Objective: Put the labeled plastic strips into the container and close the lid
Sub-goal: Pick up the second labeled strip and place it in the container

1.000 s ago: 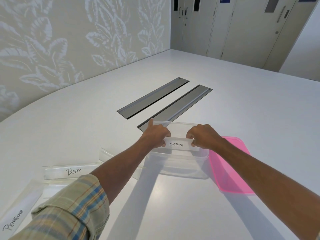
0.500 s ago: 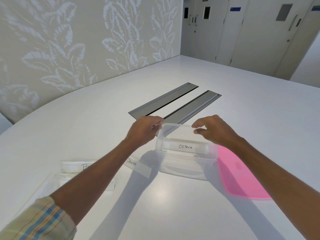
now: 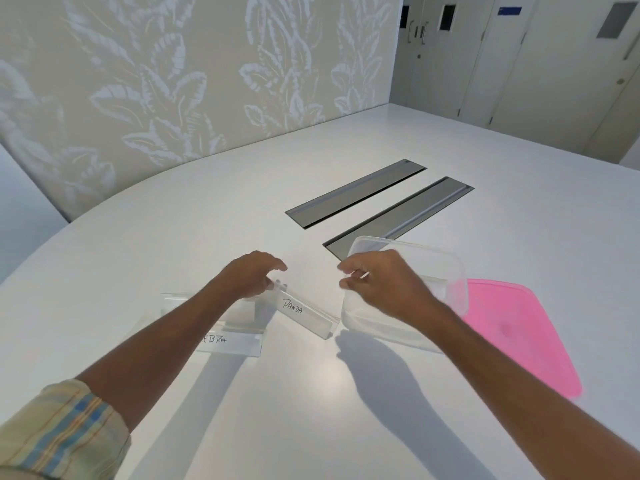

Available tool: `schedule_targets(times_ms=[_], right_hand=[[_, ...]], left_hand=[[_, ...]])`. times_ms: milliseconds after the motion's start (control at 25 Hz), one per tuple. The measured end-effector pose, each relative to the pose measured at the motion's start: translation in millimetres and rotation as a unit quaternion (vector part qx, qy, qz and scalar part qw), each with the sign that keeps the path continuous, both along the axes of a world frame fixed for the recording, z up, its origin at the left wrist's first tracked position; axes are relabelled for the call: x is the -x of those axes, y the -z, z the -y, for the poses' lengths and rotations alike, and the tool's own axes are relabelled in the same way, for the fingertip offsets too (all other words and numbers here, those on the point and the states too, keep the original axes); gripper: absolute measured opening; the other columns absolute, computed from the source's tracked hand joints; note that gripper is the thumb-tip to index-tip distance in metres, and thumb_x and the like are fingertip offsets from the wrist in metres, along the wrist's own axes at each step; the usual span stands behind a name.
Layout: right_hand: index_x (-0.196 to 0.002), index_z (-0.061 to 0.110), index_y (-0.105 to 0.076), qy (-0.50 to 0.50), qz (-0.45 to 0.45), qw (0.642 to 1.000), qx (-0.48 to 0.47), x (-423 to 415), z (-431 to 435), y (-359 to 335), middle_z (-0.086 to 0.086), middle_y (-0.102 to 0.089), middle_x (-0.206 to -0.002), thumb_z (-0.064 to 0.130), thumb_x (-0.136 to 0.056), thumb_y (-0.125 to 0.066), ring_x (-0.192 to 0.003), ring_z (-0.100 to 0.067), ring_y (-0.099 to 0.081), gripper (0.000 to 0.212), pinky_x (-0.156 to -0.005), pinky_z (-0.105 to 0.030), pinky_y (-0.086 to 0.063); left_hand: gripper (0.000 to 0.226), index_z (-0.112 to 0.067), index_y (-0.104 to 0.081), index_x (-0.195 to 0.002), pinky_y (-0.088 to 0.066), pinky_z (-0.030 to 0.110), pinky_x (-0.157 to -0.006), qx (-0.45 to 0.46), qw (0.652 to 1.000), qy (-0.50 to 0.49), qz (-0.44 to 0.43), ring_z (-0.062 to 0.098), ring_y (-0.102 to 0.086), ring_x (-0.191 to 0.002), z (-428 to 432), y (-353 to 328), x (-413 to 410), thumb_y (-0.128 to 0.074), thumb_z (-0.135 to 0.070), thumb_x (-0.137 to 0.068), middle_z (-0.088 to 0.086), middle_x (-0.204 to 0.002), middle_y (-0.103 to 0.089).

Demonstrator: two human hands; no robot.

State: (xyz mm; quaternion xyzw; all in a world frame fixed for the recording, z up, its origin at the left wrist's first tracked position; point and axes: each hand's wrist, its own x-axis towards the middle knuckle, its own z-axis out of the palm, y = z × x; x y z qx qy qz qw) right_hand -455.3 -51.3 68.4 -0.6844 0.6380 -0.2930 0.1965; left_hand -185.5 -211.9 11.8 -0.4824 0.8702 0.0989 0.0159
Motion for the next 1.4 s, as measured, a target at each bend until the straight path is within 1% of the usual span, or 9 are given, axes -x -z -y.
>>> schedule_targets(times_ms=[80, 240, 320, 440, 720, 840, 1000, 1200, 1400], right_hand=[[-0.116, 0.028, -0.078, -0.015, -0.013, 0.999, -0.037, -22.4, -1.2, 15.4, 0.007, -0.079, -0.109, 0.033, -0.087, -0.081, -0.097, -0.011, -0.073, 0.029, -0.092, -0.039, -0.059], [-0.132, 0.021, -0.066, -0.024, -0.131, 0.985, -0.107, -53.8, -0.9, 48.3, -0.001, -0.069, -0.13, 0.038, -0.094, -0.072, -0.125, -0.024, -0.06, 0.042, -0.101, -0.041, -0.05], [-0.121, 0.013, -0.065, -0.004, -0.163, 0.978, -0.131, -61.8, 2.8, 60.7, -0.007, -0.067, -0.123, 0.038, -0.094, -0.071, -0.12, -0.031, -0.06, 0.037, -0.091, -0.042, -0.051], [-0.104, 0.011, -0.06, 0.013, -0.18, 0.974, -0.138, -70.4, 6.4, 73.2, -0.009, -0.065, -0.109, 0.036, -0.094, -0.07, -0.107, -0.033, -0.063, 0.029, -0.073, -0.036, -0.041], [-0.106, 0.008, -0.061, 0.03, -0.192, 0.975, -0.104, -77.4, 8.3, 86.0, -0.011, -0.066, -0.11, 0.03, -0.092, -0.072, -0.105, -0.032, -0.063, 0.028, -0.071, -0.034, -0.038], [-0.102, 0.009, -0.062, 0.033, -0.187, 0.976, -0.104, -77.4, 7.5, 84.3, -0.009, -0.068, -0.107, 0.028, -0.092, -0.073, -0.101, -0.032, -0.066, 0.024, -0.069, -0.034, -0.041], [-0.093, 0.013, -0.06, 0.039, -0.178, 0.979, -0.087, -71.9, 0.6, 71.8, -0.008, -0.068, -0.102, 0.029, -0.093, -0.071, -0.097, -0.033, -0.066, 0.019, -0.068, -0.035, -0.041], [-0.088, 0.015, -0.064, 0.034, -0.171, 0.983, -0.063, -55.5, -18.6, 34.0, -0.006, -0.072, -0.095, 0.034, -0.088, -0.075, -0.091, -0.033, -0.066, 0.022, -0.074, -0.04, -0.055], [-0.107, 0.025, -0.072, 0.028, -0.177, 0.983, -0.035, -23.1, -34.9, -4.2, -0.001, -0.072, -0.101, 0.035, -0.087, -0.077, -0.098, -0.026, -0.064, 0.023, -0.083, -0.04, -0.054]], left_hand=[[0.059, -0.033, -0.063, -0.142, -0.047, 0.04, -0.109, -0.015, 1.0, -0.002, 0.023, 0.019, -0.052, -0.138, 2.0, 10.6, -10.4, -0.075, -0.009, -0.09, -0.003, -0.147, -0.062], [0.058, -0.033, -0.067, -0.138, -0.049, 0.04, -0.106, -0.03, 0.999, -0.008, 0.023, 0.019, -0.054, -0.135, 7.3, 18.4, -19.3, -0.077, -0.009, -0.086, -0.004, -0.144, -0.063], [0.057, -0.033, -0.069, -0.136, -0.05, 0.039, -0.104, -0.026, 0.999, 0.003, 0.019, 0.019, -0.055, -0.134, 10.8, 19.3, -19.5, -0.077, -0.008, -0.085, -0.004, -0.143, -0.065], [0.057, -0.032, -0.07, -0.135, -0.051, 0.039, -0.103, -0.025, 0.999, 0.014, 0.02, 0.021, -0.058, -0.131, 14.3, 21.5, -17.5, -0.076, -0.005, -0.085, -0.002, -0.141, -0.067], [0.056, -0.033, -0.071, -0.134, -0.051, 0.034, -0.096, 0.002, 0.999, 0.026, 0.019, 0.018, -0.06, -0.129, 11.6, 24.0, -16.7, -0.067, 0.0, -0.089, -0.006, -0.136, -0.07], [0.058, -0.034, -0.07, -0.134, -0.046, 0.029, -0.088, 0.008, 1.0, 0.023, 0.014, 0.013, -0.062, -0.126, 5.0, 18.1, -17.9, -0.056, 0.004, -0.092, -0.009, -0.122, -0.076], [0.061, -0.033, -0.069, -0.136, -0.047, 0.03, -0.089, 0.009, 1.0, 0.027, 0.001, 0.012, -0.061, -0.124, -5.8, -2.6, -18.0, -0.05, 0.006, -0.093, -0.01, -0.113, -0.078], [0.061, -0.037, -0.074, -0.124, -0.055, 0.032, -0.083, 0.051, 0.997, 0.054, -0.019, 0.012, -0.068, -0.111, -23.0, -39.8, -20.0, -0.051, 0.007, -0.089, -0.012, -0.106, -0.078], [0.054, -0.037, -0.075, -0.121, -0.058, 0.038, -0.087, 0.09, 0.991, 0.092, -0.04, 0.013, -0.066, -0.111, -38.2, -76.1, -7.1, -0.054, 0.003, -0.091, -0.011, -0.103, -0.078]])
